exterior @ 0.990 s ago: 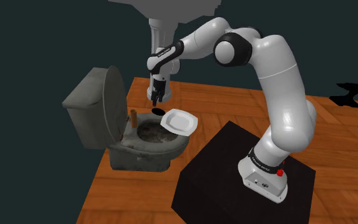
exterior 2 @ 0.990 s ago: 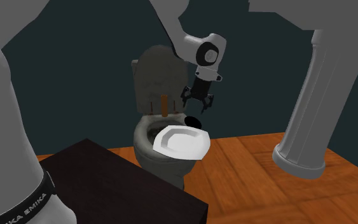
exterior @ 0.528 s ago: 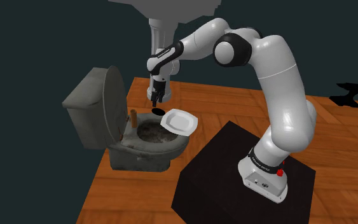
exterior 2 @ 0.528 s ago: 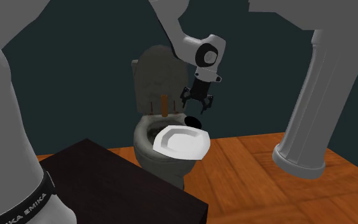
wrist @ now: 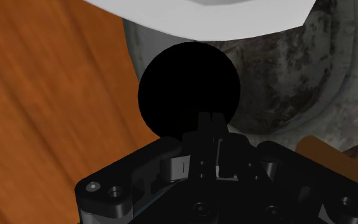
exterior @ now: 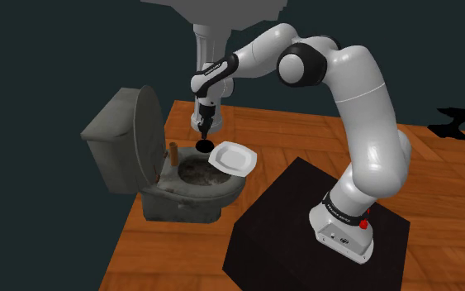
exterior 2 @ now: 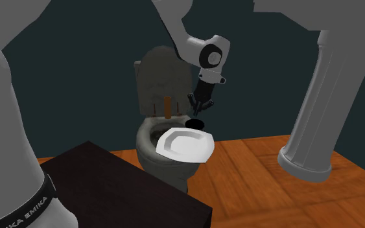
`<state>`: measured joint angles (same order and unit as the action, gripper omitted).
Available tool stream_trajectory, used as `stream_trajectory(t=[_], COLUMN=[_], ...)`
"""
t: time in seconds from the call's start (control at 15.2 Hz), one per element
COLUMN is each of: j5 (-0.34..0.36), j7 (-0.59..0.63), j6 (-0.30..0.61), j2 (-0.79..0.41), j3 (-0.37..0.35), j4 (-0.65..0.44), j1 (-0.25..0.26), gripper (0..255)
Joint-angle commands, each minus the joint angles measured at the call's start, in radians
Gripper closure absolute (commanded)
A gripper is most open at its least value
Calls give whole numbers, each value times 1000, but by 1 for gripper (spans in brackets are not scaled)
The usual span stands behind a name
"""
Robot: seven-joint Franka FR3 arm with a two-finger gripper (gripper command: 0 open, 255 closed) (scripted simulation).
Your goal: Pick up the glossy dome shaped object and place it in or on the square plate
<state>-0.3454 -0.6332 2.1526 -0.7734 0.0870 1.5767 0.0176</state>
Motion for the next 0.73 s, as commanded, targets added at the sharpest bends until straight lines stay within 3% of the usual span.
stream_trajectory(t=[0.0,0.66], j5=[0,15], j7=[0,21], j6=[0,-70], j2=[0,82], j3=[0,10], j4=[0,10], j1=[0,5], gripper=[255,255])
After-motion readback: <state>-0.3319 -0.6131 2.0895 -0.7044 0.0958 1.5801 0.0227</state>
